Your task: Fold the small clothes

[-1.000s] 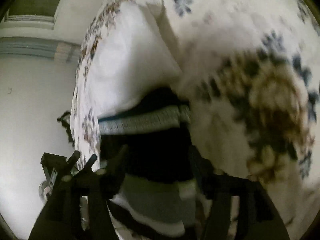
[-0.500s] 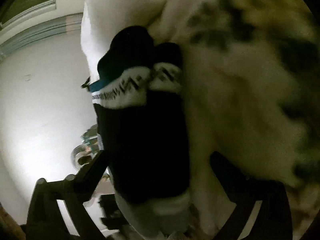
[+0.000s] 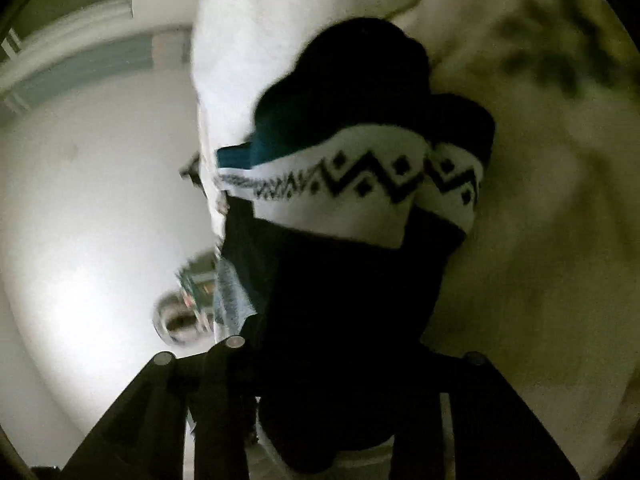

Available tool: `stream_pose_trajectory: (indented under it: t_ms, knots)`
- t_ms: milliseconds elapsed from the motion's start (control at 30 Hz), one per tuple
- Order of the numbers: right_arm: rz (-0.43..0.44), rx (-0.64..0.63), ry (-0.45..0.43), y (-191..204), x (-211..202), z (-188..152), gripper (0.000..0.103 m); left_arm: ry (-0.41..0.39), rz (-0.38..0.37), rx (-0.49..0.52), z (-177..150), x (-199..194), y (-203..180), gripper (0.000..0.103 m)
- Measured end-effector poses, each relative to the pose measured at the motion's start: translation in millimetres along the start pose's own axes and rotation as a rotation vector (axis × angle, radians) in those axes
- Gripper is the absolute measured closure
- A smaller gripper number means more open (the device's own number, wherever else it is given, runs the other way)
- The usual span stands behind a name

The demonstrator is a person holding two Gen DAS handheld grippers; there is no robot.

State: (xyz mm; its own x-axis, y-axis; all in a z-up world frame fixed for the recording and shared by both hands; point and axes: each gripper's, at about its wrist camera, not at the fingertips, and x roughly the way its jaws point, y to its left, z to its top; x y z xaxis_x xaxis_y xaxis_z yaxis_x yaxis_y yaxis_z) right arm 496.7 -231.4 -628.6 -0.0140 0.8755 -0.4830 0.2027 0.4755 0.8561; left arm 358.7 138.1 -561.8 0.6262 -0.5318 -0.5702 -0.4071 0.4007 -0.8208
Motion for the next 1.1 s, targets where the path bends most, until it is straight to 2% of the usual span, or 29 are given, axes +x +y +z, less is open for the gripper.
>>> stream_pose_trajectory:
  t_ms: [33,133,167,233,300,333,367,400,433,467,533,567,633,700,733,767,833,900,1000,1033,1100]
  knots:
    - [0.001,0.004,-0.025,1.8,-6.5,-13.2,0.070,0.011,-0.028,0.015,7.6,-5.4,-7.7,0.083]
    - [0.004,0.038,-0.126,2.4,-30.5,-73.0,0.070,0.049,-0.019,0.107,28.8,-17.1,-26.5,0.083]
    - [0.000,0.072,-0.178,0.5,-38.9,-106.8,0.070,0.073,-0.006,0.134,35.9,-18.9,-31.6,0.083]
    - [0.006,0.110,-0.236,-1.4,-46.6,-157.6,0.070,0.163,0.000,0.182,49.8,-15.8,-35.9,0.083]
    - [-0.066,0.135,-0.283,0.3,-42.2,-217.4,0.070,0.277,0.030,0.240,59.7,-1.0,-39.0,0.082]
    - [-0.107,0.175,-0.296,-1.8,-33.9,-241.4,0.070,0.331,0.048,0.273,59.3,6.6,-38.8,0.072]
    - [-0.126,0.214,-0.296,-7.1,-27.6,-256.8,0.070,0.379,0.070,0.306,55.5,12.5,-34.9,0.053]
    - [-0.137,0.255,-0.274,-14.1,-17.4,-270.5,0.068,0.418,0.102,0.343,54.0,21.2,-32.1,0.040]
    - [-0.154,0.314,-0.241,-31.2,-7.5,-280.2,0.061,0.439,0.135,0.353,51.5,25.3,-27.4,0.029]
    - [-0.154,0.369,-0.223,-45.2,-3.7,-286.9,0.053,0.455,0.164,0.347,48.1,26.8,-20.6,0.029]
    - [-0.089,0.446,-0.180,-69.6,-4.8,-294.6,0.040,0.428,0.163,0.335,42.6,16.1,-14.6,0.029]
    - [-0.084,0.459,-0.158,-76.4,-11.2,-298.9,0.038,0.396,0.140,0.324,40.7,4.6,-16.3,0.029]
    - [-0.109,0.425,-0.132,-80.6,-30.4,-308.1,0.037,0.332,0.145,0.352,32.9,-17.5,-22.1,0.029]
    - [-0.195,0.381,-0.081,-82.2,-52.7,-320.4,0.032,0.250,0.214,0.400,21.0,-44.8,-27.8,0.029]
    - [-0.291,0.369,-0.054,-82.7,-66.1,-328.5,0.029,0.208,0.247,0.435,13.5,-57.3,-28.6,0.029]
    - [-0.351,0.363,-0.038,-82.6,-74.5,-333.4,0.029,0.163,0.294,0.485,1.0,-72.0,-31.1,0.029]
    - [-0.418,0.350,-0.017,-82.3,-97.3,-338.3,0.029,0.127,0.337,0.512,-11.9,-81.8,-26.9,0.029]
    - [-0.441,0.312,-0.033,-81.8,-118.6,-336.1,0.029,0.107,0.383,0.493,-24.1,-87.8,-8.5,0.029]
    - [-0.435,0.219,-0.107,-61.1,-131.9,-281.8,0.029,0.123,0.396,0.396,-28.0,-82.3,15.1,0.029]
    - [-0.432,0.192,-0.129,-46.4,-118.6,-257.9,0.028,0.122,0.394,0.374,-26.9,-80.8,19.0,0.029]
    - [-0.411,0.096,-0.164,-40.8,-114.7,-215.8,0.023,0.119,0.375,0.353,-19.6,-75.8,18.4,0.029]
